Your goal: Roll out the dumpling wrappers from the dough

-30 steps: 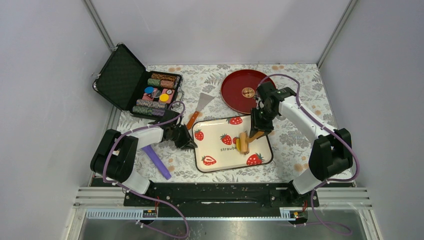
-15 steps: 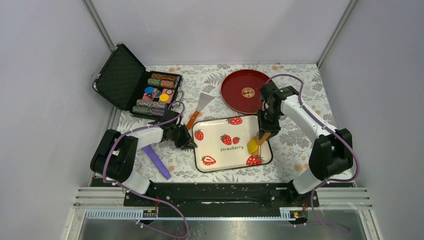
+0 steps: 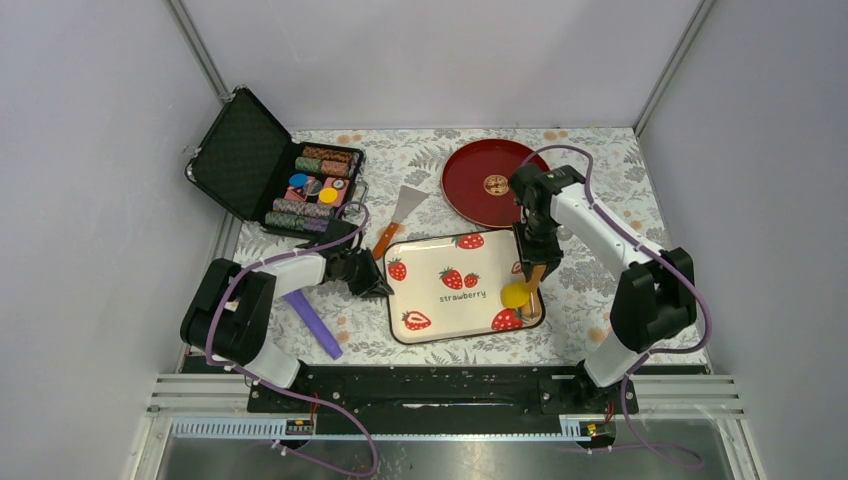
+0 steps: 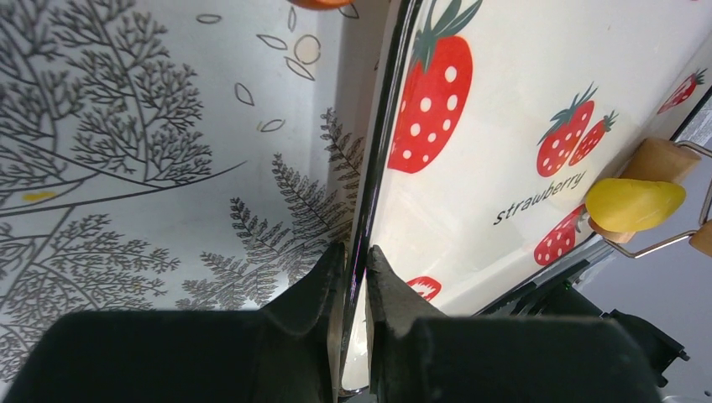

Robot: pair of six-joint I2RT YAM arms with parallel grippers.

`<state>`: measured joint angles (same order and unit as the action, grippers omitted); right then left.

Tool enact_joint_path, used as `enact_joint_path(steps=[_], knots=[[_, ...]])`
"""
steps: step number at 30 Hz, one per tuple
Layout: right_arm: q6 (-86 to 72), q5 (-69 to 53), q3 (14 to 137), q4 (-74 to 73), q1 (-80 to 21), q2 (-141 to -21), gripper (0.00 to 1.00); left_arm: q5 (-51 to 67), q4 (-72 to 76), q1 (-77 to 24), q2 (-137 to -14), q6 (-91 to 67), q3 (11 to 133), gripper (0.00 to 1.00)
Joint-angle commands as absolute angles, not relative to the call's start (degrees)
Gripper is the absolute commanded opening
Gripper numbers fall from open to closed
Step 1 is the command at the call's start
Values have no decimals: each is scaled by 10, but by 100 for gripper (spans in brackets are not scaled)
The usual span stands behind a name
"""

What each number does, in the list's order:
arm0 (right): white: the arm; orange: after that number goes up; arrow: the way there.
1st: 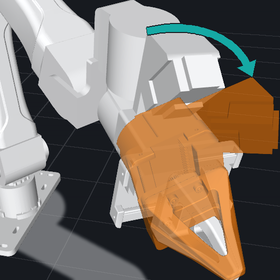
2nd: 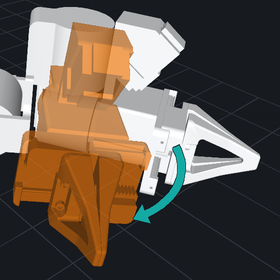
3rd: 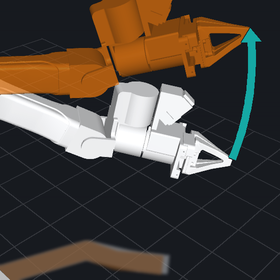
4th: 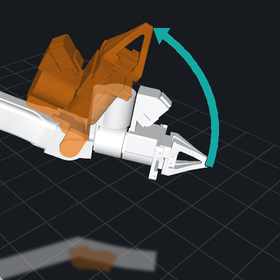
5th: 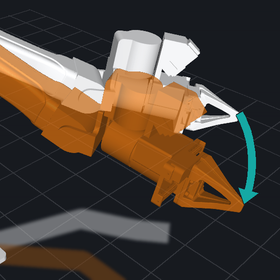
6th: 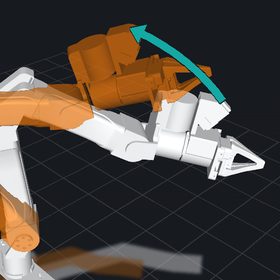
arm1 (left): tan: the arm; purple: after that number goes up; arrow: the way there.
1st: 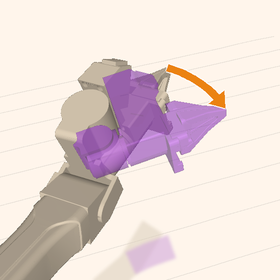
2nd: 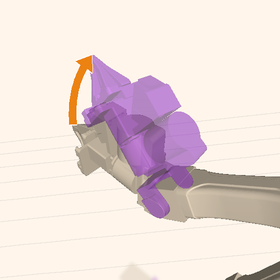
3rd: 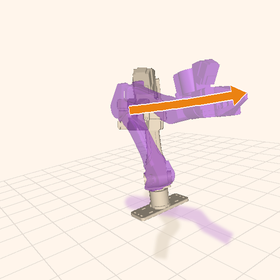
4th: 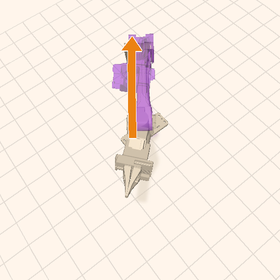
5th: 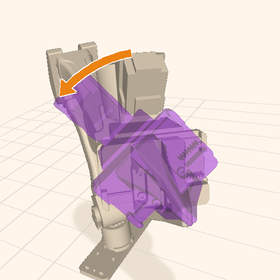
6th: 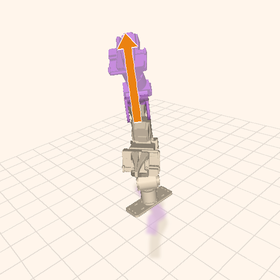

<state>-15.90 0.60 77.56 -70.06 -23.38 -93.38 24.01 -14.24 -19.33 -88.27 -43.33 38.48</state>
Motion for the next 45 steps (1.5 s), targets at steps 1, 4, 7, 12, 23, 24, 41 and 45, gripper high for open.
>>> enact_joint_path(steps=[1, 4, 7, 12, 23, 24, 41, 45], knots=[[-152, 21, 852, -741, -261, -945, 0, 113, -200, -169, -906, -414, 360, 0], [-161, 7, 899, -752, -289, -959, 0, 114, -200, -169, -907, -413, 360, 0], [-174, 8, 946, -766, -320, -986, 0, 114, -201, -169, -907, -412, 360, 0], [-184, 2, 997, -772, -356, -1026, 0, 114, -201, -168, -909, -412, 360, 0], [-186, -29, 994, -762, -363, -1011, 0, 116, -201, -168, -910, -410, 362, 0], [-184, -34, 989, -758, -364, -1007, 0, 117, -200, -168, -911, -410, 362, 0], [13, -51, 1007, -754, -370, -1007, 0, 122, -200, -167, -911, -405, 361, 0], [40, -58, 982, -735, -371, -1001, 0, 122, -199, -168, -912, -404, 362, 0]])
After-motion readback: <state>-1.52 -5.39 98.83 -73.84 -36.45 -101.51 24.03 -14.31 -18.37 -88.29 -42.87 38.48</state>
